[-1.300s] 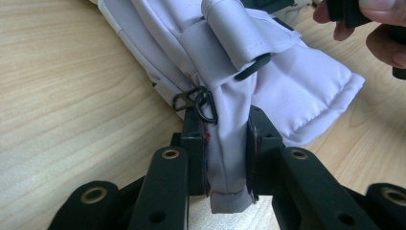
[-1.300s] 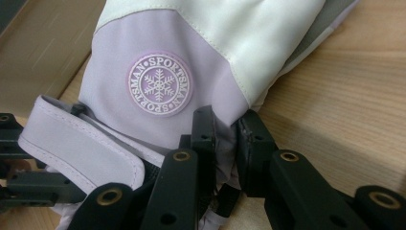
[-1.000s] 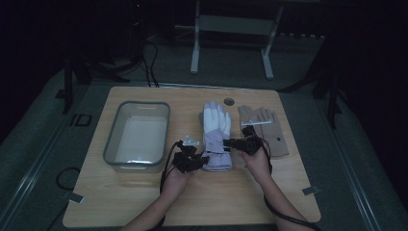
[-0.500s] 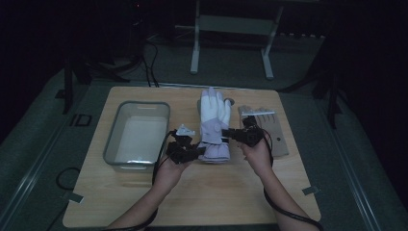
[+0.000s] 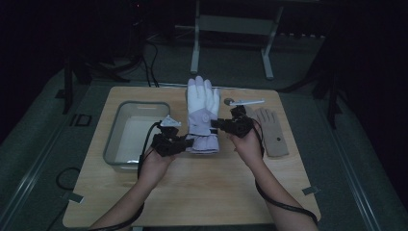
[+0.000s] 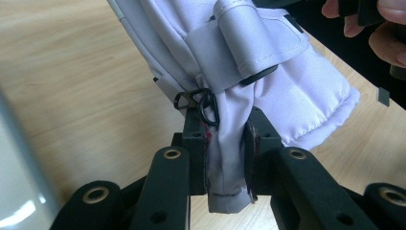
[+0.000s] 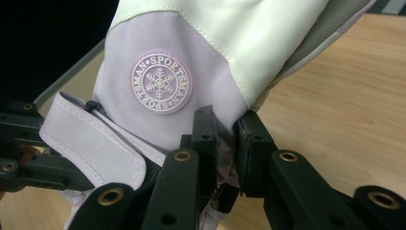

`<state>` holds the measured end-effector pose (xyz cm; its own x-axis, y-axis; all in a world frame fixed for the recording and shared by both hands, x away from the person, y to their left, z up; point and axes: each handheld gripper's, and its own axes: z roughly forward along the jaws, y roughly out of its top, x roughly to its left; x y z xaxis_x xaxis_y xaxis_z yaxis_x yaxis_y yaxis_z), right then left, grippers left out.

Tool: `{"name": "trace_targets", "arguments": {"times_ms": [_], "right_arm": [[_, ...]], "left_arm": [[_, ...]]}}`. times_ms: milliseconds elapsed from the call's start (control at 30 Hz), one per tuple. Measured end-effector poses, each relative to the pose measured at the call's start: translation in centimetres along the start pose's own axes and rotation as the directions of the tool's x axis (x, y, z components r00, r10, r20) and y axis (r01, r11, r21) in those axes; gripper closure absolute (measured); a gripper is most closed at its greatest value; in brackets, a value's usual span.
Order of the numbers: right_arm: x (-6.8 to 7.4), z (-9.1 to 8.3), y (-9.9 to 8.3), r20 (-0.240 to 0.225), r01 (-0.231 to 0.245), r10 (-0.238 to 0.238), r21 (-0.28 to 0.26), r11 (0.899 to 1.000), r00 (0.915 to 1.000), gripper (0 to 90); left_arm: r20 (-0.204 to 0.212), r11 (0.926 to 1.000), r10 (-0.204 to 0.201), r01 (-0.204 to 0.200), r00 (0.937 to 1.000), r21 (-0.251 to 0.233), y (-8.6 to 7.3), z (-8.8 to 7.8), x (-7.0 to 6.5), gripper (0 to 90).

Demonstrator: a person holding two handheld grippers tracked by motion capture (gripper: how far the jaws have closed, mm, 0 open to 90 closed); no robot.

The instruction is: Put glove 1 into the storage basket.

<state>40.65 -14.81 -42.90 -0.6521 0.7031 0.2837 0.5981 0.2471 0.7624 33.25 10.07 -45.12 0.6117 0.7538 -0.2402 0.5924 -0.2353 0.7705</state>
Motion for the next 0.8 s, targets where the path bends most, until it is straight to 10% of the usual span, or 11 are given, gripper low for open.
{"name": "trace_targets", "arguments": {"times_ms": [800], "right_arm": [[6.1, 5.5, 4.0, -0.079, 0.044, -0.042, 0.018, 0.999, 0.996, 80.1]], "left_arm": [[-0.064, 0.9987, -0.05, 0.051, 0.9967, 0.004, -1.1, -6.7, 5.3, 74.9]]}}
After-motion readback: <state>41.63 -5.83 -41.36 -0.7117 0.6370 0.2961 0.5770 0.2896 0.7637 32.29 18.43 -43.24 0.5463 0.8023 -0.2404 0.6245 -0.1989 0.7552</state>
